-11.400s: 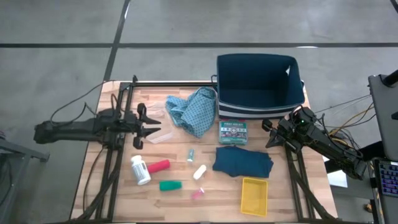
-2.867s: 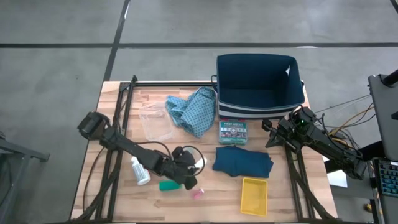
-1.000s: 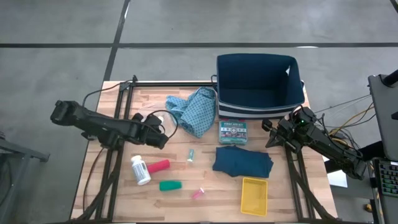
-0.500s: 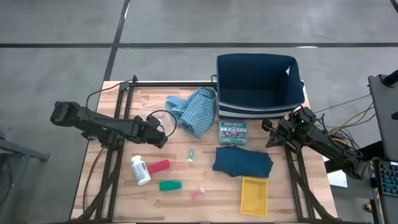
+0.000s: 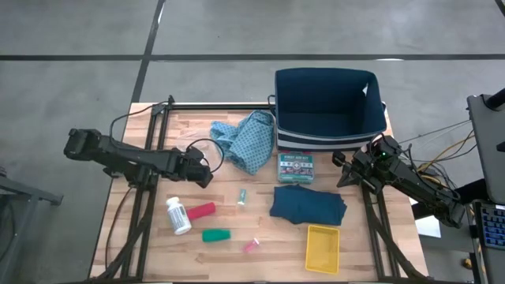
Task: Pick & place medical supplies in basket/bin
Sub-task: Put the white rolled gauze into the transparent bin, then put the red bandage into the transparent bin
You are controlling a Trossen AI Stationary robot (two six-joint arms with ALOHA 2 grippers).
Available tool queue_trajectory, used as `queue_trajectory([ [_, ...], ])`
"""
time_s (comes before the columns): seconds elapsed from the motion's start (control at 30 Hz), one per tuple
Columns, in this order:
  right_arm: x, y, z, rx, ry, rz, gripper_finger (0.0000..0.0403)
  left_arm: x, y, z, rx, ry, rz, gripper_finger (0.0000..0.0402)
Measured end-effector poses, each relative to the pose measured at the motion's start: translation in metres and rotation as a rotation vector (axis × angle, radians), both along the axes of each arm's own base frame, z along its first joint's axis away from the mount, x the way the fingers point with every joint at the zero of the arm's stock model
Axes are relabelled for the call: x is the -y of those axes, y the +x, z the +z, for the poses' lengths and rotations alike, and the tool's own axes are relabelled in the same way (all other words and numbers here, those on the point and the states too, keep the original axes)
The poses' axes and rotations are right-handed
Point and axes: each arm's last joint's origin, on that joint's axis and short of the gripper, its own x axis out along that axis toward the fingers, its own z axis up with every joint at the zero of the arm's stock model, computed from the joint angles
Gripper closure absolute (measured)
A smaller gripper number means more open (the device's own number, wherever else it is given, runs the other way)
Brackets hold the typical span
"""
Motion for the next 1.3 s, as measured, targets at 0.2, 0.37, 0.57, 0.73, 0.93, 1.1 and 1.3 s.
queue_trajectory([
  [0.2, 0.0000, 0.0000, 0.0000, 0.000, 0.000, 0.000, 0.0394, 0.0002, 0.0011, 0.0002, 0.011, -0.006, -0.001, 0.0281],
  [0.37, 0.0000, 0.0000, 0.0000, 0.000, 0.000, 0.000, 0.0394, 0.0004, 0.0023, 0.0003, 0.012, -0.010, -0.021, 0.0281],
  [0.57, 0.0000, 0.0000, 0.0000, 0.000, 0.000, 0.000, 0.0394, 0.0004, 0.0027, 0.0004, 0.015, -0.010, -0.023, 0.0281],
  [0.73, 0.0000, 0.0000, 0.0000, 0.000, 0.000, 0.000, 0.0394, 0.0002, 0.0030, 0.0004, 0.019, -0.011, -0.023, 0.0271],
  [0.93, 0.0000, 0.0000, 0.0000, 0.000, 0.000, 0.000, 0.0394, -0.0003, 0.0031, 0.0004, 0.019, -0.011, -0.020, 0.0243],
  [1.1, 0.0000, 0.0000, 0.0000, 0.000, 0.000, 0.000, 0.0394, -0.0004, 0.0035, 0.0004, 0.023, -0.012, -0.019, 0.0213],
  [1.3, 0.0000, 0.0000, 0.0000, 0.000, 0.000, 0.000, 0.0394, -0.0006, 0.0039, 0.0005, 0.028, -0.012, -0.017, 0.0172],
])
